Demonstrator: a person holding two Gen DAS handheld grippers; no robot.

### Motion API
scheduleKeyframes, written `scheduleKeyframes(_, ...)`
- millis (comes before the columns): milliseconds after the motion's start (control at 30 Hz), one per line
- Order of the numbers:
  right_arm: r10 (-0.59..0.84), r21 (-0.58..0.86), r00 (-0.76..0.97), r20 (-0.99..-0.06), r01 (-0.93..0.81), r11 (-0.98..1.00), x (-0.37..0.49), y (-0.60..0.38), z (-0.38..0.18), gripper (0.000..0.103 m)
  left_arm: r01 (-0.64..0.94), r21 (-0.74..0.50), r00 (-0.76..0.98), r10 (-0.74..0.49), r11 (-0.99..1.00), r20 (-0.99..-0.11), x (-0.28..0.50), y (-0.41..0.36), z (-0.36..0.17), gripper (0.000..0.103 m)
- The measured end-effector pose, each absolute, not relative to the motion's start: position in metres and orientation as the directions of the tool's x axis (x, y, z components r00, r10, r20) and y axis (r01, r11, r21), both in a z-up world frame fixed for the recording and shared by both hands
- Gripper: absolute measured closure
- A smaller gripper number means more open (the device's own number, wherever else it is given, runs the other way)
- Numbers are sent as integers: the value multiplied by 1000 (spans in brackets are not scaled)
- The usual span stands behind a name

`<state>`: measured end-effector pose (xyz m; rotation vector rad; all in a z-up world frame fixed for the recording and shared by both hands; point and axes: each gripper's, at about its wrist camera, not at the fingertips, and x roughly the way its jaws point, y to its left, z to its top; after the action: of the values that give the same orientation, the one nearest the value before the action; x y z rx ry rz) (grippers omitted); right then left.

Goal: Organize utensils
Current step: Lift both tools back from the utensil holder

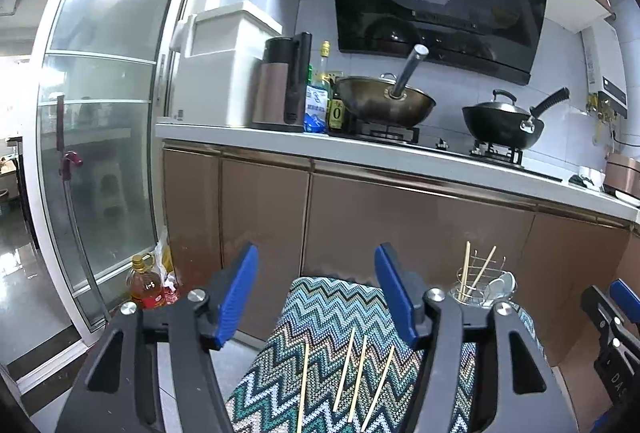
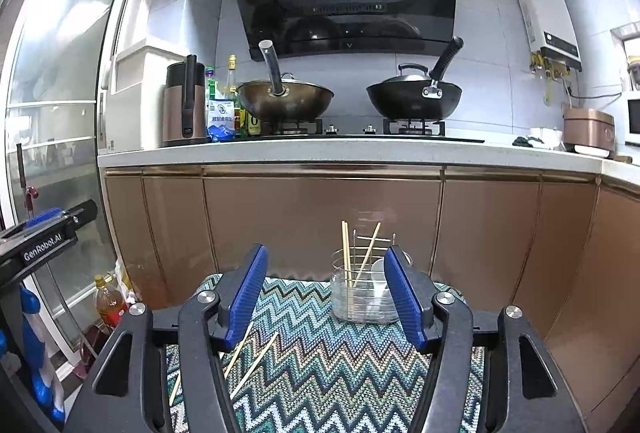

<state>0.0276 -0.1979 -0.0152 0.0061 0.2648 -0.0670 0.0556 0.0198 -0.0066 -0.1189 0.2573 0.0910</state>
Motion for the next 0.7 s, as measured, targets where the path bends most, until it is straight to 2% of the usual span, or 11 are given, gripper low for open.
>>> scheduleKeyframes(167, -118, -47, 959, -256, 110, 993, 18, -193, -8, 42, -117, -121, 966, 85, 986, -245, 45, 32, 0, 43)
scheduleKeyframes(433, -203, -130, 955, -218, 177, 976, 3, -185, 3, 35, -147, -113, 967, 118, 983, -225, 29, 44, 9, 43)
scheduleKeyframes(700, -255, -131, 944, -210, 231, 964, -2, -205, 3, 35, -121, -82, 965, 98, 989, -245, 34, 31, 5, 42)
